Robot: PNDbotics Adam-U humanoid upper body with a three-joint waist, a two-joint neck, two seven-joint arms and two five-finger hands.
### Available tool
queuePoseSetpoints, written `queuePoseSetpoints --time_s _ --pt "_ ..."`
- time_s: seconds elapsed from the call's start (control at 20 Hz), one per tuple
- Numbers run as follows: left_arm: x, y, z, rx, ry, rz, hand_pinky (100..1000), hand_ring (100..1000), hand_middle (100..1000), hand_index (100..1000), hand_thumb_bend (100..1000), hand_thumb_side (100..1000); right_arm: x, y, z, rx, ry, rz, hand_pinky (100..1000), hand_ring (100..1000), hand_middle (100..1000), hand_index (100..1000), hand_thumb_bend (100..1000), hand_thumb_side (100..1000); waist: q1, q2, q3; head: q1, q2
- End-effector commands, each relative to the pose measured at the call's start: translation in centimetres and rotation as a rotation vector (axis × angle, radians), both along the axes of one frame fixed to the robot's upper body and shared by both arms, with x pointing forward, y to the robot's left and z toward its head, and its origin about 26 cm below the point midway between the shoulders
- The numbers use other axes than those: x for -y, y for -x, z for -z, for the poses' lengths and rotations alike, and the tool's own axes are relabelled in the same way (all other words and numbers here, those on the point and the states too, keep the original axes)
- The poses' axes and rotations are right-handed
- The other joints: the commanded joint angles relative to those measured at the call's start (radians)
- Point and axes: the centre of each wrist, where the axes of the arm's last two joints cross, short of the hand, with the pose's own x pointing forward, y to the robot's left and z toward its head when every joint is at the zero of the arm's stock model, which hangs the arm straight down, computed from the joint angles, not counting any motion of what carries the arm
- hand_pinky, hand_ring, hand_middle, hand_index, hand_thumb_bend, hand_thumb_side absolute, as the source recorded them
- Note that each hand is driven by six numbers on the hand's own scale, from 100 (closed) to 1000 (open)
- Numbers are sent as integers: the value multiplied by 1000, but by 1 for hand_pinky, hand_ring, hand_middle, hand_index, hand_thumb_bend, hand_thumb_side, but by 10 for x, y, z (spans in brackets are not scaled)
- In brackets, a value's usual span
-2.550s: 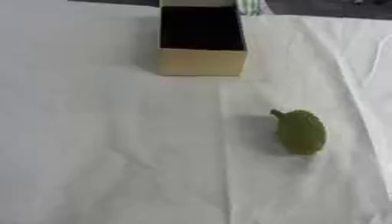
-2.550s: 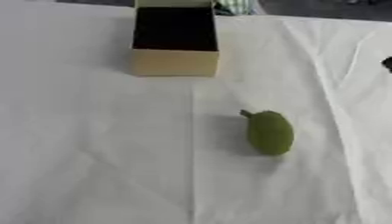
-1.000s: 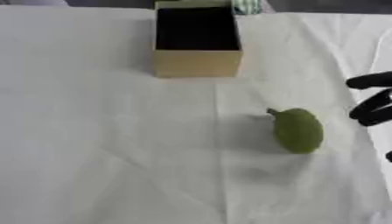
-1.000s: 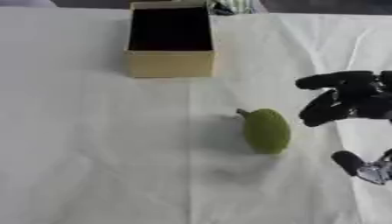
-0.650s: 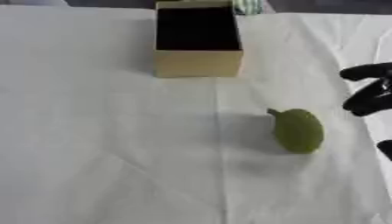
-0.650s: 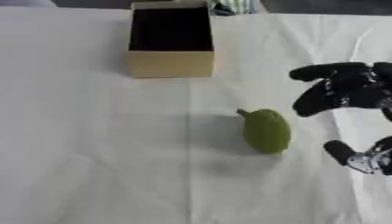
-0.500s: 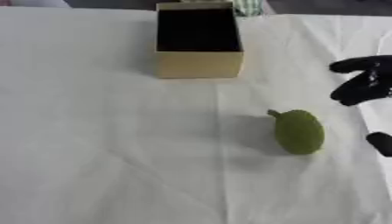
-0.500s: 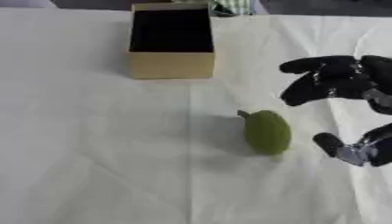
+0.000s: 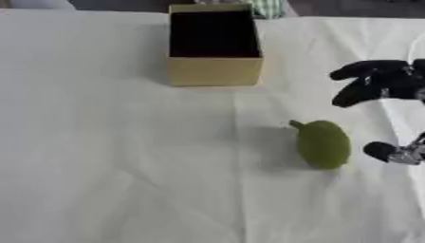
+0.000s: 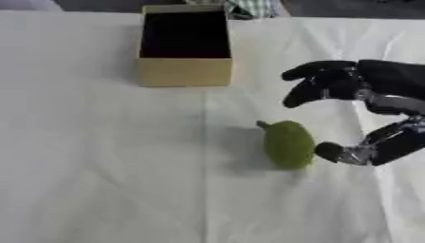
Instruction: Pick up objects on the table and place them in the box.
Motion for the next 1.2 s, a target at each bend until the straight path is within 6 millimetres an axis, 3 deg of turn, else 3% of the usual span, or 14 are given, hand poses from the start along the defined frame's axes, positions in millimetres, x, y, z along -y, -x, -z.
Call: queuePoseSetpoints --time_s 0.05,0.35,0.75,0.95,1.2 --pt "-1 5 -8 25 -17 -1 503 546 603 709 162 414 1 -2 -10 -28 73 -11 1000 1000 769 908 322 100 0 -24 2 -1 -13" --pt "-1 5 -8 22 -13 -1 503 546 603 709 161 414 0 -4 -15 -96 72 67 1000 1000 789 946 227 100 -1 -24 1 2 -12" --pt "-1 5 -7 16 -15 2 501 544 602 708 158 417 3 -8 -15 -87 137 148 1000 1000 827 988 394 100 0 -23 0 2 -10" --pt "-2 5 -6 14 -14 5 501 544 602 708 158 418 7 -12 -11 -58 158 171 1000 1000 856 997 300 100 0 -22 0 1 -9" --pt "-1 5 -6 10 -15 11 499 539 595 705 155 421 12 -20 -1 -73 167 226 1000 1000 825 984 325 100 0 -21 1 2 -9"
